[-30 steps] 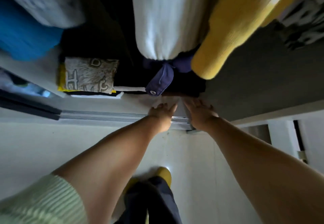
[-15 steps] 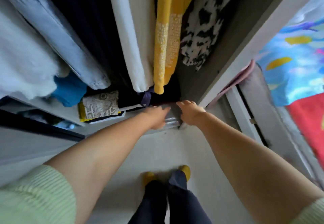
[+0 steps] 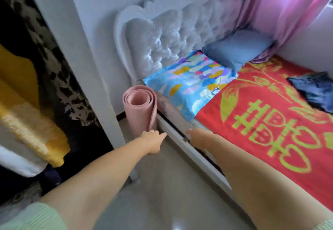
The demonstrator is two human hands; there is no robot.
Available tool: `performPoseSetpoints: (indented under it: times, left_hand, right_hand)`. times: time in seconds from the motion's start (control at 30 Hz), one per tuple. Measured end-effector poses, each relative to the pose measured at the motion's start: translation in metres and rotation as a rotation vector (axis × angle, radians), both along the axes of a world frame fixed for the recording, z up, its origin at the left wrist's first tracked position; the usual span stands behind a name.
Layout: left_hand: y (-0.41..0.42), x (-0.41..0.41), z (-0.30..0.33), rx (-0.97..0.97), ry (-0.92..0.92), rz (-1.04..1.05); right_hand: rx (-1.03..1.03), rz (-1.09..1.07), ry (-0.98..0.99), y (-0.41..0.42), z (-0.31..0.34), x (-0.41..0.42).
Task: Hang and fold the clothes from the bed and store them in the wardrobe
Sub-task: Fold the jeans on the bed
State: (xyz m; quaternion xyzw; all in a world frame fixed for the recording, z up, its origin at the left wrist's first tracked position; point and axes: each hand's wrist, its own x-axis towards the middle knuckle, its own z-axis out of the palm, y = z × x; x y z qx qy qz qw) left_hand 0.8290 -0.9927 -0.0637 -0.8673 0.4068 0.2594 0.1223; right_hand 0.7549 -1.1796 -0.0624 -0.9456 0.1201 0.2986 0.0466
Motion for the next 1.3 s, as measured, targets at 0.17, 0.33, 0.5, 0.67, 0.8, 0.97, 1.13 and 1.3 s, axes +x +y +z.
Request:
performPoseSetpoints:
  times: [0.17,0.33,0.5,0.67,0.8,0.97,1.13,1.3]
  left_hand:
    - [-0.158,-0.043,0.018,-0.089,-0.015,-0.133]
    - [-0.302,-0.107,0.036,-0.185,0.028,-0.311]
    - [-0.407,-0.142,0.039,-0.197,0.038,-0.455]
    - [-0.492,-0.169,0.023,-0.166,0.052,-0.551]
    - [-0.581,-0.182,0.014,-0.181,0.071,-0.644]
    - [-0.685,-0.168,0.0,-0.12,0.091,-0.727]
    - [-0.804,-0.155,-0.008,-0.105,0.125,-0.801]
    - [-0.876,-0.153,-0.053,-0.071,0.19,-0.843]
  right_hand:
    - [-0.087,-0.207,-0.067,-0.147,0.021,-0.08]
    - [-0.177,-0.477,-0.095,-0.259,0.032,-0.181]
    - [-0.2,-0.683,-0.144,-0.325,0.029,-0.244]
    - [-0.191,-0.837,-0.076,-0.384,0.016,-0.298]
    - [-0.189,-0.961,-0.061,-0.462,0.018,-0.321]
    - [-0.124,-1.072,-0.05,-0.539,0.009,-0.307]
    - [-0.082,-1.191,-0.101,-0.626,-0.003,-0.287]
    - [-0.035,-1.203,-0.063,-0.689,-0.048,-0.269]
